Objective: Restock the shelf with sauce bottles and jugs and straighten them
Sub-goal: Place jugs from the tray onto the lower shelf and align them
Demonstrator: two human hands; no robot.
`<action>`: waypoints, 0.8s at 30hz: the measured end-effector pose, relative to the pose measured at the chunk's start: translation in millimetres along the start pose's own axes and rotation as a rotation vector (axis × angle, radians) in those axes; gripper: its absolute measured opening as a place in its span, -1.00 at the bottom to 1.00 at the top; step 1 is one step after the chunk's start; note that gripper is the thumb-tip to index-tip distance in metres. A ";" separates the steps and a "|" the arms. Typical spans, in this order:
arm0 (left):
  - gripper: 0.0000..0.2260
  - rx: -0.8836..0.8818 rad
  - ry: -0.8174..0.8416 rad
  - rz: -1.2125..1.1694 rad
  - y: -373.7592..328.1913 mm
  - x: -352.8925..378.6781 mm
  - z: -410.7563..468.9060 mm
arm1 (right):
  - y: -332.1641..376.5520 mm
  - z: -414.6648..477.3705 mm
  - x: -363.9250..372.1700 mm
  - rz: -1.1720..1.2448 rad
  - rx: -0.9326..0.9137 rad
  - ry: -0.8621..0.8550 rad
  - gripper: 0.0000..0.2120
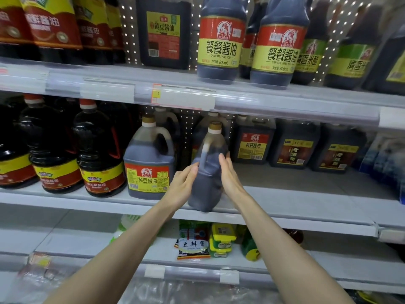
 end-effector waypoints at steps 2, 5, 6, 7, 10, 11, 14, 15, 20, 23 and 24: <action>-0.59 -0.012 -0.038 0.020 4.0 -4.6 9.0 | 1.5 -4.8 -0.9 -0.005 -0.013 -0.012 -0.38; -0.50 -0.089 -0.047 0.010 17.3 -0.8 15.7 | 1.8 -16.0 -1.3 0.016 -0.072 -0.040 -0.40; -0.44 -0.116 -0.045 -0.008 20.6 2.5 15.0 | 2.0 -19.2 -0.6 0.032 -0.078 -0.044 -0.40; -0.36 -0.132 -0.049 -0.032 22.8 5.0 13.9 | 1.6 -20.5 0.6 0.042 -0.077 -0.045 -0.40; -0.18 -0.168 -0.067 -0.094 28.8 7.5 12.1 | 1.5 -18.0 2.6 0.042 -0.081 -0.032 -0.38; -0.15 -0.186 -0.060 -0.103 30.5 8.3 10.9 | 0.9 -16.1 1.9 0.038 -0.076 -0.029 -0.37; -0.31 -0.161 -0.036 -0.100 25.6 15.2 -0.9 | 2.5 -11.0 -4.3 0.051 -0.065 -0.021 -0.34; -0.41 -0.142 -0.042 -0.084 22.3 17.4 -4.5 | 4.2 -8.7 -6.0 0.046 -0.062 -0.013 -0.34; -0.55 -0.071 0.001 0.003 16.4 26.6 -14.8 | 10.2 -1.4 -7.4 -0.016 -0.093 -0.022 -0.29; -0.54 -0.067 -0.004 -0.042 20.0 20.7 -11.7 | 7.3 0.8 -6.4 -0.022 -0.118 -0.068 -0.29; -0.55 -0.069 -0.015 -0.051 21.8 17.1 -9.4 | 6.8 0.9 -6.6 -0.017 -0.132 -0.084 -0.30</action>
Point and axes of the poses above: each hand's wrist, its own z-axis towards the middle knuckle, its own x-axis out of the palm, y = z × x, the point moved 8 cm from there along z, towards the middle knuckle, and after that the axes turned 15 degrees about -y, right-handed, at the moved point
